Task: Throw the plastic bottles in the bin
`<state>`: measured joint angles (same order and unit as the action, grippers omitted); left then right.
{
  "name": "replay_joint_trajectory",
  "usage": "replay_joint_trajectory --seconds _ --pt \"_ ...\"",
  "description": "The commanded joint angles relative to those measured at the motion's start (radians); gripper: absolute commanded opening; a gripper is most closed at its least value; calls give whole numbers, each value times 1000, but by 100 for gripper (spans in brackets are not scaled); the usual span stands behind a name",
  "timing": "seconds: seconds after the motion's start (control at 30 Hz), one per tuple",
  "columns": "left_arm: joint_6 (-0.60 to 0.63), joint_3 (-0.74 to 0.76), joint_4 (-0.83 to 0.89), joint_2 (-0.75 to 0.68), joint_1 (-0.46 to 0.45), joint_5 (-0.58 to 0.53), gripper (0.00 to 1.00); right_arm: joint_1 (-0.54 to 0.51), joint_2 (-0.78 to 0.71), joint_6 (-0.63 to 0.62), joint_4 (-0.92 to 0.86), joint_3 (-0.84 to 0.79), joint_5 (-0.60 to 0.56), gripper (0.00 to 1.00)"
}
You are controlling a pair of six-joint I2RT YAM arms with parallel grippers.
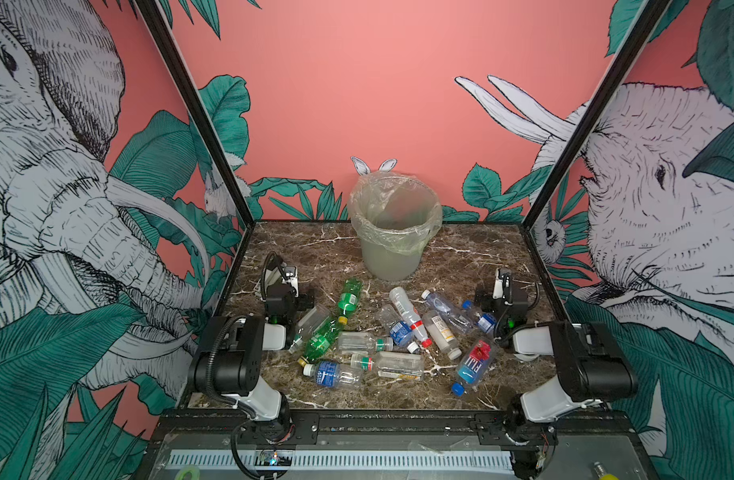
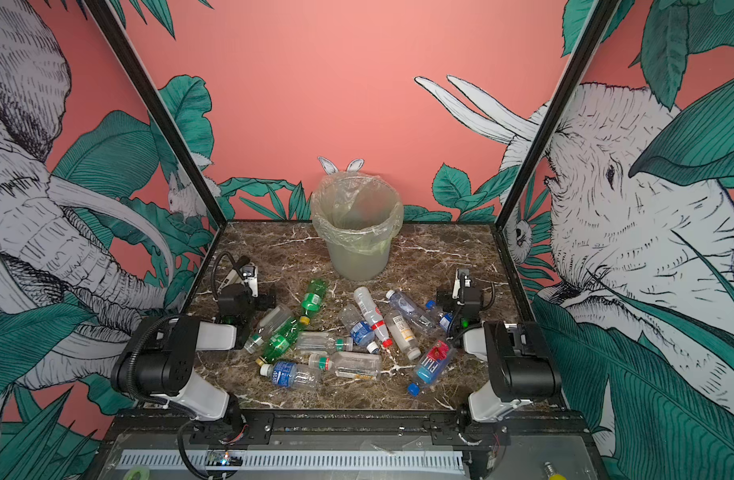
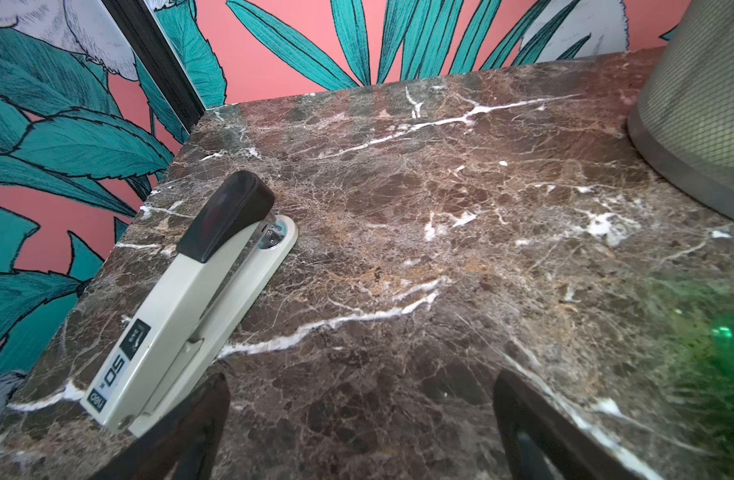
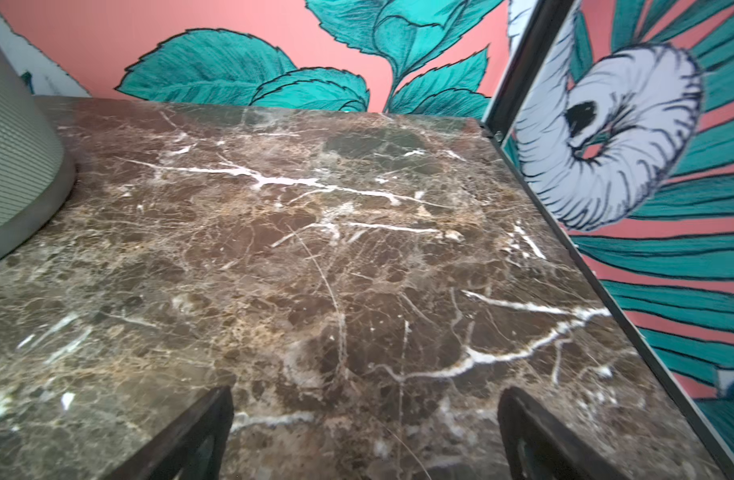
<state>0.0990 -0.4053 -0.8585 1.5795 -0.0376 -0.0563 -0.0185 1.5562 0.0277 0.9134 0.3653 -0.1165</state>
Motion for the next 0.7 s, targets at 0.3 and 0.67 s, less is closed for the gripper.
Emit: replay_joint_trajectory --seconds 0.3,0.67 --pt "11 -7 -7 -27 -1 11 100 3 -11 18 48 -4 -51 99" --pt "10 -9 -5 -27 -1 10 100 3 -15 30 82 -24 -90 99"
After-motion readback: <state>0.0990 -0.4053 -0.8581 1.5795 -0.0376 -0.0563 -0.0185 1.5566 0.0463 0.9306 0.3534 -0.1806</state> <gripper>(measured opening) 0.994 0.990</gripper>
